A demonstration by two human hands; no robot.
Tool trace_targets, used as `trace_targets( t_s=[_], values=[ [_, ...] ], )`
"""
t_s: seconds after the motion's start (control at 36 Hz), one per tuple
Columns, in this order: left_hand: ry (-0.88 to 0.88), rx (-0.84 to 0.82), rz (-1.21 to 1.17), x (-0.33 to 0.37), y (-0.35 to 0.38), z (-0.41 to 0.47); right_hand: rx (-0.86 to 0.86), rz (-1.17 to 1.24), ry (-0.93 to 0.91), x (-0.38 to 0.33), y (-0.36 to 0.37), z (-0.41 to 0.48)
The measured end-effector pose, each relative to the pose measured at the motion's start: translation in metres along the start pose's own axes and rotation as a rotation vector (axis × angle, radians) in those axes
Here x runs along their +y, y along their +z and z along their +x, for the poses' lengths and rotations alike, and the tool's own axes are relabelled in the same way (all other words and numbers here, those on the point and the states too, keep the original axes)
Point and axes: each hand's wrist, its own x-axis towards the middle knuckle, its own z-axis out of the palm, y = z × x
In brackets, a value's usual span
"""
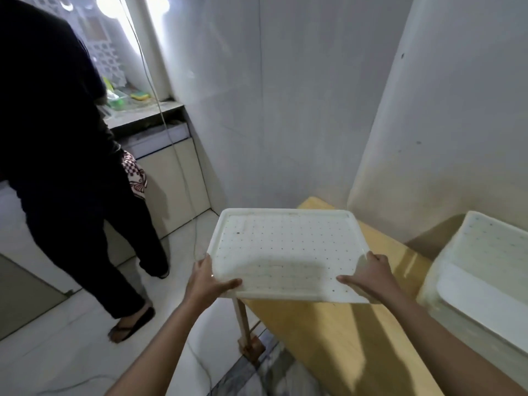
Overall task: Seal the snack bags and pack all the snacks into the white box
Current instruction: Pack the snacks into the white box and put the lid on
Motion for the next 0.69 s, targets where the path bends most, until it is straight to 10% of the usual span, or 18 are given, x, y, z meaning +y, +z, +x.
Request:
trace_targets(
  t_s=[0.69],
  values=[
    [0.001, -0.129, 0.094, -0.026, 0.094, 0.024, 0.050, 0.006, 0.221, 0.064, 0.060, 0.015]
  ],
)
